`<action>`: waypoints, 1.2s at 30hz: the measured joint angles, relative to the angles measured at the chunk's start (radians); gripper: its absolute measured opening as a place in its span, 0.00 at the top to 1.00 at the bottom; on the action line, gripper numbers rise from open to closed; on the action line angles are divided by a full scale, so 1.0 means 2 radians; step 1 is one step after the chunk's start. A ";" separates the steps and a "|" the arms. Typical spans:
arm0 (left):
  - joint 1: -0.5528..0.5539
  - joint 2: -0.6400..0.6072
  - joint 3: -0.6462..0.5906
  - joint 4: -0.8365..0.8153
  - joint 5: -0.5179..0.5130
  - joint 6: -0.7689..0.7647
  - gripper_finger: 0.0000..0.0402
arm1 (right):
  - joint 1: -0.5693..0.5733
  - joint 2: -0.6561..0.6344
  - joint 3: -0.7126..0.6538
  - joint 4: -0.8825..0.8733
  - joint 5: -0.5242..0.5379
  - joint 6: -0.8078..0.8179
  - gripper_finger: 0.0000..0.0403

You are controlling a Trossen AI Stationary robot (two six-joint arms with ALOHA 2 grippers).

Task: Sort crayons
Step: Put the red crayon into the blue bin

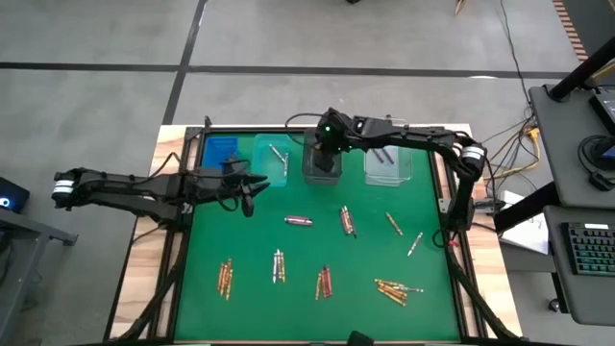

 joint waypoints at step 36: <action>-0.314 0.167 0.014 -0.051 0.087 -0.568 0.81 | 0.211 -0.032 -0.009 -0.113 0.000 -0.013 0.82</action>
